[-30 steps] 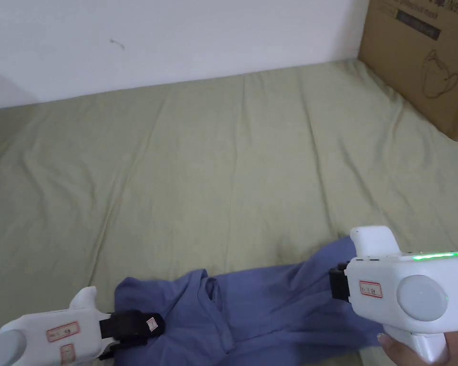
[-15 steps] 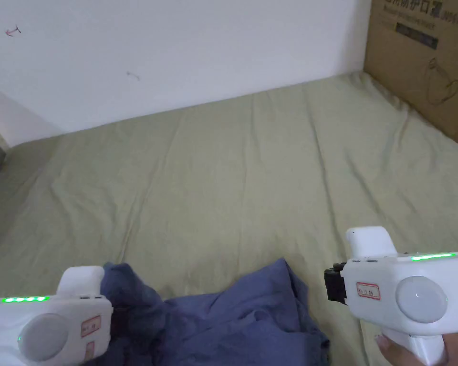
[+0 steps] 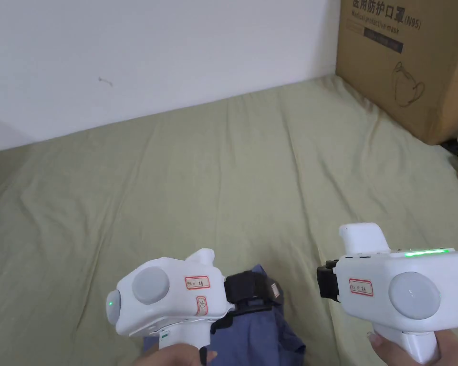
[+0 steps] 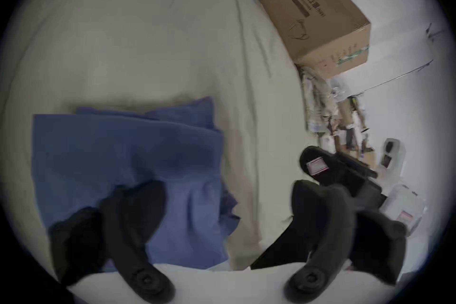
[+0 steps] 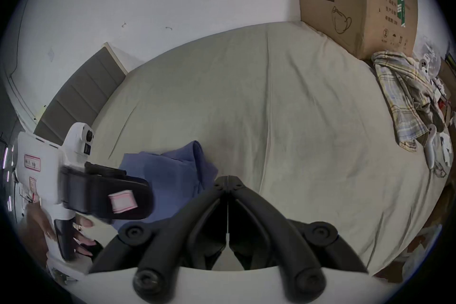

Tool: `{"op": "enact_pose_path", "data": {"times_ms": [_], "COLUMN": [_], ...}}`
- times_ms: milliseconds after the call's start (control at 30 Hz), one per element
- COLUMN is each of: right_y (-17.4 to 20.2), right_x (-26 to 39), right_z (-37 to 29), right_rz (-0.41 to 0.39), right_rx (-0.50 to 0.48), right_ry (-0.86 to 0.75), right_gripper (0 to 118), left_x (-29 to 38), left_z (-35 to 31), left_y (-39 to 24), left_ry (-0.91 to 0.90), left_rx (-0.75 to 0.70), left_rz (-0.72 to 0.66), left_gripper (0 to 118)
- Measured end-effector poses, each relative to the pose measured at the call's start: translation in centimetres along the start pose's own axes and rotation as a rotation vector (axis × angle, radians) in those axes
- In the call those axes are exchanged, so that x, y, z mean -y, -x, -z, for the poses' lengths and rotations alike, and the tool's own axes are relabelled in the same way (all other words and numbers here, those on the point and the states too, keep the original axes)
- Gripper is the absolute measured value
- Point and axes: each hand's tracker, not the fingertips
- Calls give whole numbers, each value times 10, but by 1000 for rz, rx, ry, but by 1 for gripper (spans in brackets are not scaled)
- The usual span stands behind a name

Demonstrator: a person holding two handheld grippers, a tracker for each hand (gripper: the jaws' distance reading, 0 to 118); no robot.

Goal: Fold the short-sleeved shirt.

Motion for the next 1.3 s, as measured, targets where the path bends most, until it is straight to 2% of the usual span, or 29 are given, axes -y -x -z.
{"op": "enact_pose_path", "data": {"times_ms": [67, 167, 200, 233, 267, 300, 400, 600, 700, 800, 900, 967, 1133, 1233, 1300], "right_y": [0, 0, 0, 1, 1, 1, 2, -4, -7, -9, -10, -10, -13, -18, -21], "right_x": [1, 1, 2, 2, 2, 3, 4, 2, 2, 4, 7, 9, 7, 4, 3], "right_z": [0, 3, 4, 5, 6, 7, 8, 10, 10, 10, 10, 10, -5, -15, -17], "right_rz": [4, 3, 4, 5, 7, 9, 5, 1, 1, 2, 11, 19, 12, -6, 1], "right_rx": [-5, -8, -10, -13, -15, -16, -14, 16, 18, 24, 21, 16, 15, 51, 41], "right_ry": [-6, -3, -1, 0, 1, 0, -5, -7, -1, -2, 2, 6, -12, -35, -43], "right_gripper": [0, 0, 0, 0, 0, 0, 0, 0, 0, 0, 0, 0, 0, 0, 0], "left_x": [0, -2, 2, 1, 3, 7, 8, 16, 24, 21, 17, 22, 47, 56, 58], "left_z": [-14, -33, -44, -47, -49, -51, -43, 22, 69, 80, 79, 81, 52, 3, -33], "left_y": [-3, -5, -8, -10, -14, -18, -22, -19, -5, -1, 0, 1, -5, -2, 6], "left_ry": [-78, -128, -153, -175, -177, -161, -101, 79, 200, 161, 166, 175, 16, -119, -193], "left_rx": [-27, -165, -210, -265, -320, -345, -251, -223, -316, -213, -128, -22, 146, 118, 67], "left_rz": [34, 129, 174, 206, 234, 273, 283, 263, 279, 254, 190, 111, 36, 92, 107], "left_gripper": [114, 110, 92, 60, 18, 0, 0, 0, 0, 0, 0, 0, 0, 0, 0]}}
